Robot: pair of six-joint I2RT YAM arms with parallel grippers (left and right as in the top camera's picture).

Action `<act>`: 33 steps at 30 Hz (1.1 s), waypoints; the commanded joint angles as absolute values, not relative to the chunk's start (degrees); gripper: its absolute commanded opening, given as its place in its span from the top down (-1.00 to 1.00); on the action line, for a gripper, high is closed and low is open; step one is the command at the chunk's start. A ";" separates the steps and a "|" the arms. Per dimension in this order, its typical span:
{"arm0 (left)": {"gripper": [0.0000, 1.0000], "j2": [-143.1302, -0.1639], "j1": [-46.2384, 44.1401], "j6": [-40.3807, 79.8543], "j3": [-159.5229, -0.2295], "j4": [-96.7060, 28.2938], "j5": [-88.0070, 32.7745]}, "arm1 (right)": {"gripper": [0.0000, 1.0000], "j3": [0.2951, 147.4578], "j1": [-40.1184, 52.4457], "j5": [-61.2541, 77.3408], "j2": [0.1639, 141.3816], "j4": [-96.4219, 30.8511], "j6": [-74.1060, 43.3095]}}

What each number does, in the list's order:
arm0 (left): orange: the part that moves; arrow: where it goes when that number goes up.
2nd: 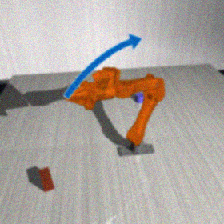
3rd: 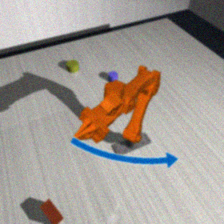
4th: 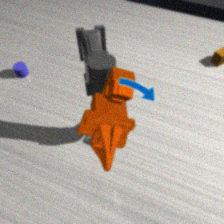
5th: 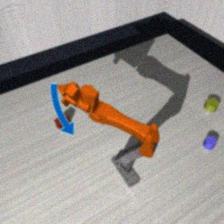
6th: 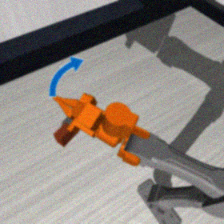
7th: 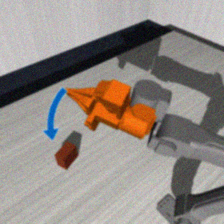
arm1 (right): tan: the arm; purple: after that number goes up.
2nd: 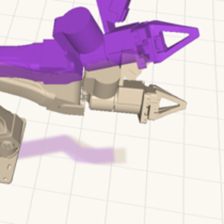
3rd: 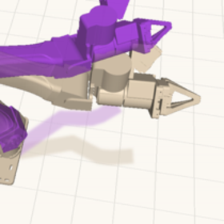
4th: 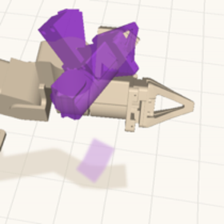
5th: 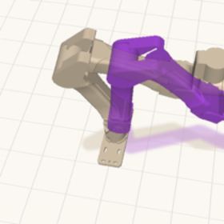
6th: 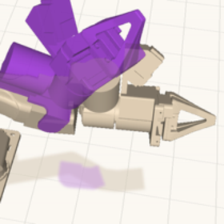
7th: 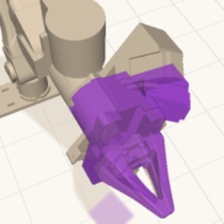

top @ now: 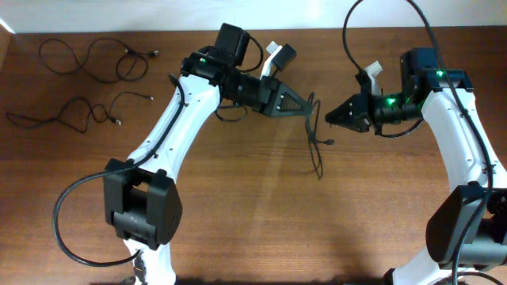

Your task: Untangle cables

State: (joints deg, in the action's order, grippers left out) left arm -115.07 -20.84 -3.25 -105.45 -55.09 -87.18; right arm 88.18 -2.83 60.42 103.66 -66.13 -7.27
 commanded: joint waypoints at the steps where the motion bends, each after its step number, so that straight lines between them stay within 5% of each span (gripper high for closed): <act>1: 1.00 -113.25 -21.61 -1.67 -106.45 -54.87 -88.71 | 0.88 88.73 -2.20 65.49 102.56 -65.36 -6.20; 11: 1.00 -113.23 -21.76 0.40 -106.45 -54.74 -90.19 | 0.90 88.71 3.31 61.93 102.59 -60.42 -10.48; 16: 1.00 -113.21 -21.98 3.07 -106.45 -54.72 -90.19 | 0.92 88.71 3.81 44.03 102.59 -56.47 -20.99; 21: 1.00 -113.23 -21.93 3.20 -106.43 -55.22 -90.17 | 0.92 88.71 3.57 10.85 102.59 -60.27 -37.15; 25: 1.00 -113.23 -21.91 3.05 -106.43 -54.92 -88.92 | 0.92 88.71 2.83 0.16 102.59 -65.06 -42.63; 29: 1.00 -113.23 -21.80 3.29 -106.43 -55.11 -78.78 | 0.92 88.73 -0.01 -2.81 102.59 -69.28 -46.63; 33: 1.00 -113.23 -21.61 8.60 -106.43 -59.35 -52.29 | 0.92 88.73 -4.14 7.64 102.56 -70.32 -43.79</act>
